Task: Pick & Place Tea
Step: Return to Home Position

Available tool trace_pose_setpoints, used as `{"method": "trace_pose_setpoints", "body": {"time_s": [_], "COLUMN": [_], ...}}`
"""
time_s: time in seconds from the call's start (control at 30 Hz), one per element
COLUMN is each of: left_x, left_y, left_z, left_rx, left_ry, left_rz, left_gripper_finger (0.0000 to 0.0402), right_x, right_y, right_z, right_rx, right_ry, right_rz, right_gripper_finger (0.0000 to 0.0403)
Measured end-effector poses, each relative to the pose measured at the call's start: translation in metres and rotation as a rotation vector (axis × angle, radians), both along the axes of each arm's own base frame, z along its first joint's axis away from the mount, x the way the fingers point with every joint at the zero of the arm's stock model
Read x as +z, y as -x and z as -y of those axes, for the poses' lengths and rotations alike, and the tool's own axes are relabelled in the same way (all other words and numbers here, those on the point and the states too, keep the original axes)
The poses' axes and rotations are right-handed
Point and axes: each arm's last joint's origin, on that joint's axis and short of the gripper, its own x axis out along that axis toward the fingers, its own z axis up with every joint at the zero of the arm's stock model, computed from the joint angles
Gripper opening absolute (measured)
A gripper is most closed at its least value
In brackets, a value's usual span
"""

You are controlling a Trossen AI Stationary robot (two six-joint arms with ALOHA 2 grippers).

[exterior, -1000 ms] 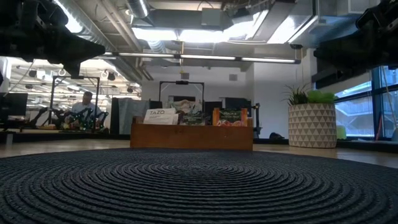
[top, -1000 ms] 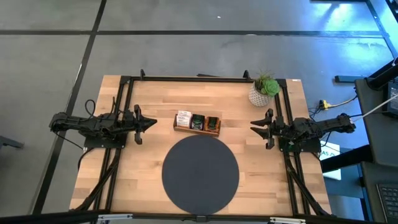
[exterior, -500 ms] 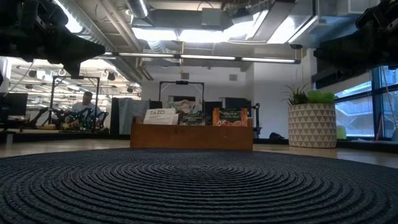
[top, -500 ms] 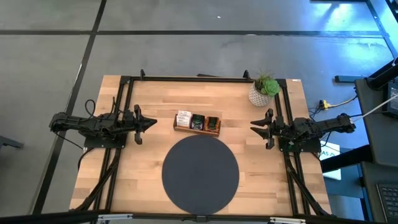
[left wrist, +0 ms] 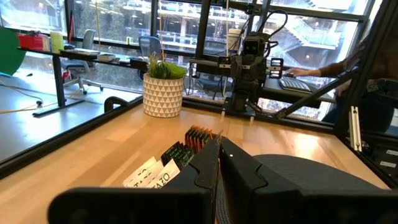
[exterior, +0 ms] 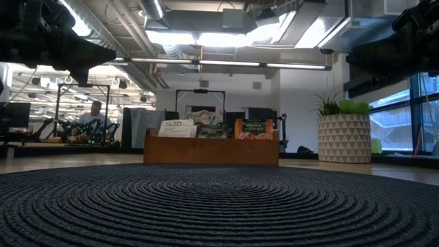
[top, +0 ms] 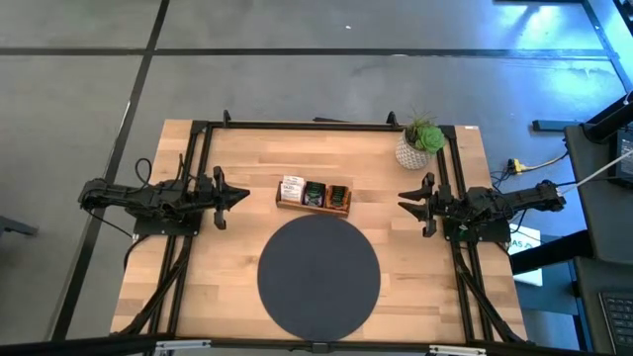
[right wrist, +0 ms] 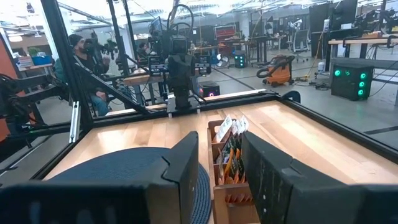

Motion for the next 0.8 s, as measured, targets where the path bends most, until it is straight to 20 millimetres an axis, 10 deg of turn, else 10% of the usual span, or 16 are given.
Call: {"method": "trace_pose_setpoints", "body": {"time_s": [0.8], "left_x": [0.0], "left_y": [0.0], "left_z": [0.0], "left_rx": [0.0], "left_ry": [0.0], "left_rz": [0.0], "left_gripper_finger": [0.0015], "right_x": [0.0], "right_y": [0.0], "right_z": [0.0], "right_rx": [0.0], "right_ry": [-0.001], "right_rz": [0.0], "right_gripper_finger": [0.0126]}}
